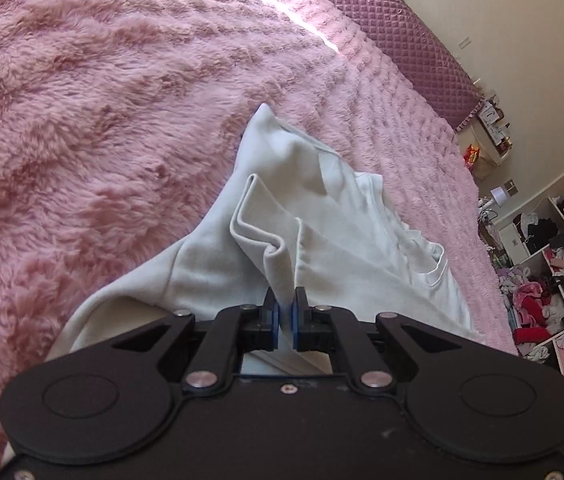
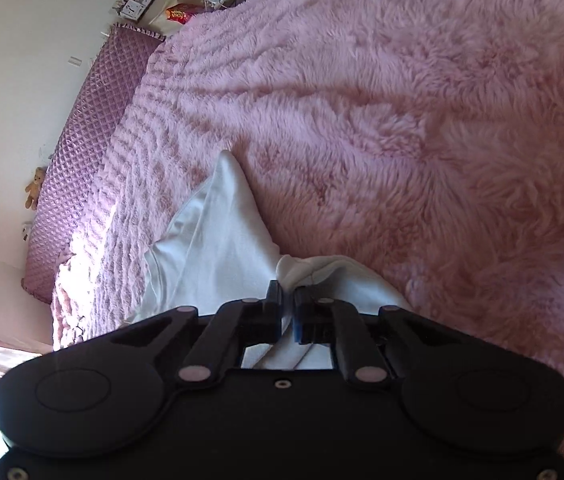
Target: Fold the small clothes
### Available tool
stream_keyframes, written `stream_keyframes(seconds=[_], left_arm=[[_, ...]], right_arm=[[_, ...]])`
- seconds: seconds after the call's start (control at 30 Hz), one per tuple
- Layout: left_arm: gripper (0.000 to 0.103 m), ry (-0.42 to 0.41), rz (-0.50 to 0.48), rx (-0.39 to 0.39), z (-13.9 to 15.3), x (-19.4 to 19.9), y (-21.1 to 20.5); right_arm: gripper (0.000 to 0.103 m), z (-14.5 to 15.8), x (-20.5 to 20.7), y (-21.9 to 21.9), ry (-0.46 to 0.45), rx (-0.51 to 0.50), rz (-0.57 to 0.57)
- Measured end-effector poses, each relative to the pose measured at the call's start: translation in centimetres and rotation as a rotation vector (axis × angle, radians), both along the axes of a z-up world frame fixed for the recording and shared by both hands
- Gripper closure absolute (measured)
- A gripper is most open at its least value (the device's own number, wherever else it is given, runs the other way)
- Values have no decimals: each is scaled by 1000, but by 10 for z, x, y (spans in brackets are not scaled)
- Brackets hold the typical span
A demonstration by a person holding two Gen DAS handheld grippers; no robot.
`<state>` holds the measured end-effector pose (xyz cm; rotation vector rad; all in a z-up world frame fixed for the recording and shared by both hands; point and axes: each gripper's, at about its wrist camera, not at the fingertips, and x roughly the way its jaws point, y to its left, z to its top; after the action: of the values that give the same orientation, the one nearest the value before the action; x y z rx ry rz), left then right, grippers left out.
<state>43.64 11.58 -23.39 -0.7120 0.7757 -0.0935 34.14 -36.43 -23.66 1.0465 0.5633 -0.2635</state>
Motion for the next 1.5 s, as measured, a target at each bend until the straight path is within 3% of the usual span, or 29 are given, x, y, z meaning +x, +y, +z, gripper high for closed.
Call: stream_keyframes(seconds=[0.1, 0.2, 0.27, 0.3, 0.33, 0.43, 0.57, 0.7, 0.8, 0.93, 1.0, 1.03, 1.1, 1.2, 1.27, 1.3, 1.33, 1.4, 1.5], left_arm=[[94, 27, -19, 41, -14, 2, -2], [88, 31, -40, 87, -4, -3, -1], [83, 25, -43, 115, 13, -10, 3], [73, 7, -43, 138, 22, -14, 4], [65, -30, -43, 159, 33, -18, 5], [54, -119, -78, 206, 57, -18, -4], [54, -121, -182, 183, 55, 5, -37], [52, -106, -281, 168, 41, 18, -82], [51, -81, -299, 263, 26, 23, -106], [52, -23, -256, 354, 9, 24, -78], [67, -30, -296, 340, 4, 19, -55], [72, -29, -306, 346, 4, 17, -50], [72, -27, -283, 394, 6, 8, -37], [72, -12, -268, 342, 7, 7, -26], [67, -29, -261, 325, 20, 7, -26], [57, -53, -250, 322, 27, 8, -27], [48, -91, -249, 319, 35, 10, -29], [45, -147, -267, 338, 48, 26, -39], [45, -138, -263, 348, 49, 64, -50]], right_arm=[[102, -16, 4, -3, 22, -49, 20], [101, -11, -1, -4, 24, -93, 44], [85, 0, -5, -3, 30, -124, 58], [79, 10, -8, 0, 36, -170, 63], [78, 19, -9, 4, 24, -221, 78], [78, 44, -3, 23, -43, -358, 161], [79, 57, 23, 70, -122, -451, 362], [78, 46, 51, 120, -143, -440, 535], [78, 23, 67, 143, -83, -407, 586], [82, 12, 51, 111, -46, -412, 477], [82, 12, 40, 78, -26, -420, 395], [94, 10, 34, 58, -16, -415, 362], [98, 5, 27, 25, 17, -400, 307], [103, 3, 23, 4, 29, -348, 308], [100, 13, 27, 11, 43, -389, 319], [88, 22, 32, 20, 28, -417, 319], [85, 28, 35, 26, 2, -427, 328], [82, 40, 53, 45, -65, -437, 384], [81, 43, 91, 71, -120, -430, 487]])
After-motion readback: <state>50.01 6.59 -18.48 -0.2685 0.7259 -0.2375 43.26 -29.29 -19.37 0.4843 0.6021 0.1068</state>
